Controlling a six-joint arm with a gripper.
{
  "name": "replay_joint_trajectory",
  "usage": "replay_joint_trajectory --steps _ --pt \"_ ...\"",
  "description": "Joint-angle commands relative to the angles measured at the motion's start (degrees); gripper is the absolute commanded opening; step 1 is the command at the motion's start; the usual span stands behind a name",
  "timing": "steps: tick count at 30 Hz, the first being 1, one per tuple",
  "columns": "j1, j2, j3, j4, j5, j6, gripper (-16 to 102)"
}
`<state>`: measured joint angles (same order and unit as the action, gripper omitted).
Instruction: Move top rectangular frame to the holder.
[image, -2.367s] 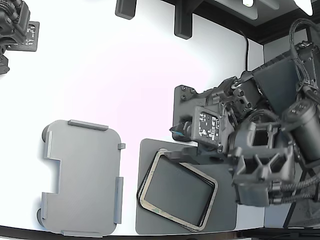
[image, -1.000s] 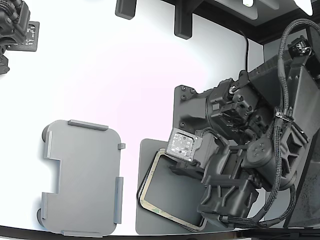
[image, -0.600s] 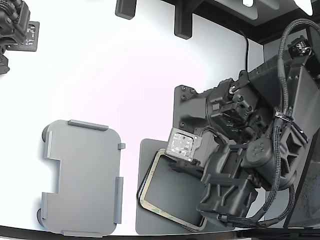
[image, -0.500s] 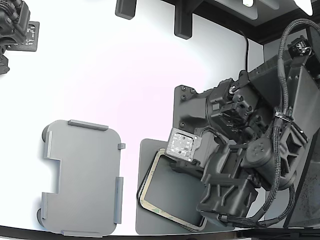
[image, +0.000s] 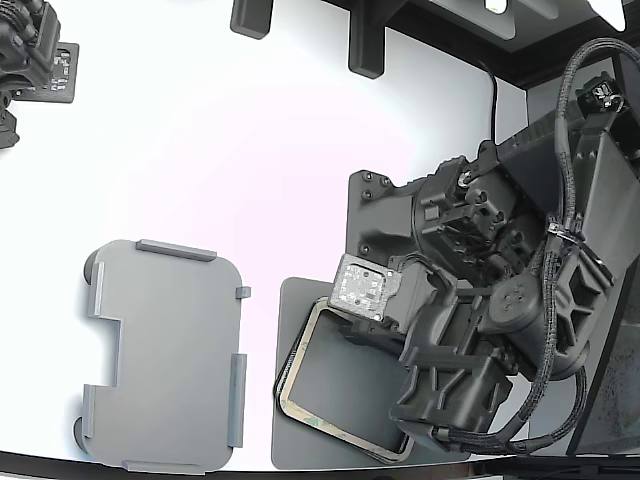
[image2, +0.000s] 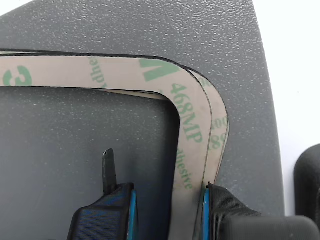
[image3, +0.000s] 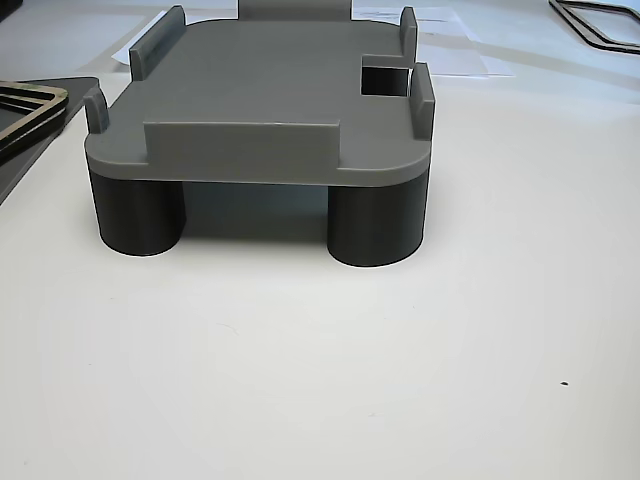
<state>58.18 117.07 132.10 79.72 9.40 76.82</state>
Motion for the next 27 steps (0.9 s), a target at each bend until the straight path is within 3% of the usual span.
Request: replay_joint_trajectory --steps 1,15,27 --pt "-1.1 1.4 -1.0 0.3 0.0 0.0 53" --pt "-2.4 1.8 0.2 -0.3 0.3 -0.7 51" --pt "-2.9 2.2 1.4 -1.5 0.4 -1.4 41"
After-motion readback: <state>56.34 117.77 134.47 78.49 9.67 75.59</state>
